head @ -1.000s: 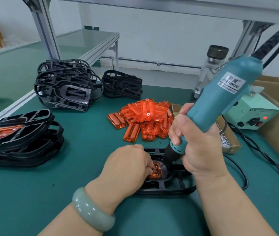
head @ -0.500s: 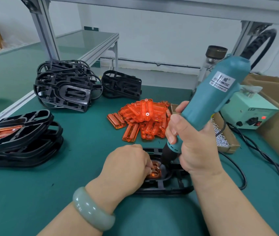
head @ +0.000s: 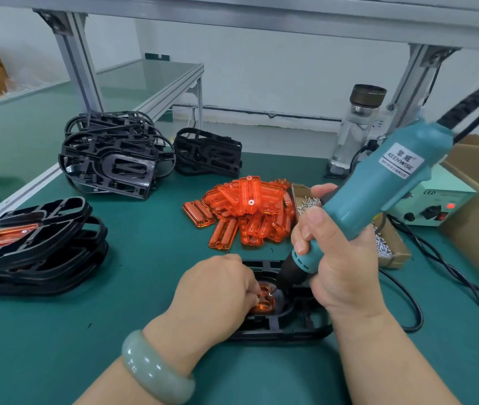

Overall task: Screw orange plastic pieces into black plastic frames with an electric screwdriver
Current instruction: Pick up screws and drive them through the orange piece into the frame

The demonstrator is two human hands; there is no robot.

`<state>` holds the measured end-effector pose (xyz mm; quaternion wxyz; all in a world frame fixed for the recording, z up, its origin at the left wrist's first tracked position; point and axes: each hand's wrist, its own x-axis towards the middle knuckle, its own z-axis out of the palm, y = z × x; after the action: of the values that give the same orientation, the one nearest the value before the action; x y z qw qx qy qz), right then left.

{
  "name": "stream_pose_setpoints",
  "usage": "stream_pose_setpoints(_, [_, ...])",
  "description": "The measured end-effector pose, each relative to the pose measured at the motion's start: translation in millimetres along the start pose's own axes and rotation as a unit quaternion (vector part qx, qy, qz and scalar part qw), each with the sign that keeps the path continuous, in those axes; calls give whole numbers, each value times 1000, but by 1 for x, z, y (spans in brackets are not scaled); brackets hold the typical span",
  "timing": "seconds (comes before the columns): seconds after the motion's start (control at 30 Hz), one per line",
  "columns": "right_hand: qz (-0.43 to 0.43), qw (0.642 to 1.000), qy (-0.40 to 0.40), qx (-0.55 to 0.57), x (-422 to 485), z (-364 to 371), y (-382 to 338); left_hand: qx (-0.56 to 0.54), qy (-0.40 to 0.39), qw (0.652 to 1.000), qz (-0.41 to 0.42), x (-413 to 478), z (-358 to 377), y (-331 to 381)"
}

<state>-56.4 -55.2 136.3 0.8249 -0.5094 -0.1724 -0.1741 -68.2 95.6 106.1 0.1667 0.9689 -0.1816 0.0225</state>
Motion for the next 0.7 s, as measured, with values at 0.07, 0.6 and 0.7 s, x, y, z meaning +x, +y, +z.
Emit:
stream_pose_setpoints(0.07, [4, 1000, 13, 2, 0, -1, 0, -2, -3, 1000, 0, 0, 0, -1])
stream_pose_setpoints(0.6, [-24, 996, 67, 62, 0, -5, -11, -9, -17, 1000, -7, -2, -2, 0])
stream_pose_setpoints(0.7, [21, 987, 108, 117, 4, -10, -6, -9, -16, 1000, -5, -2, -3, 1])
